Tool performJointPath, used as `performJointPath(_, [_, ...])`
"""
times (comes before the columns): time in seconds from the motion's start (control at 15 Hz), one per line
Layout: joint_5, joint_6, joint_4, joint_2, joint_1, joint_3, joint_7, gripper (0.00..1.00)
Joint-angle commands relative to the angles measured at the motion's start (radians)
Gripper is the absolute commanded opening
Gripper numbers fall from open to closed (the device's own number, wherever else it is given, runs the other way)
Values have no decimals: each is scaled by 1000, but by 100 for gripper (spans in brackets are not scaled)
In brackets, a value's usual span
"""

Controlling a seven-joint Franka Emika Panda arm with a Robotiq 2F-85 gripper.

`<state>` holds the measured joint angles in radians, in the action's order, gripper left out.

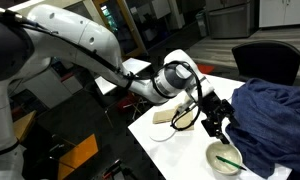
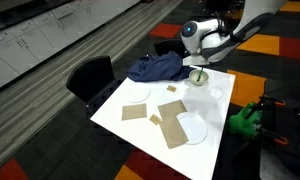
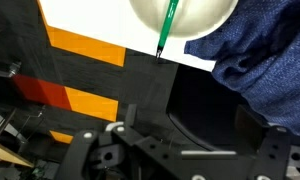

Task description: Pick up the pen from the table and put it in the bowl.

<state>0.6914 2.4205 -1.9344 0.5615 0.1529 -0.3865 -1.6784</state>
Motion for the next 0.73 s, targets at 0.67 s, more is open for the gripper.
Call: performJointPath(0.67, [66, -34, -81, -190, -50, 131, 1, 100])
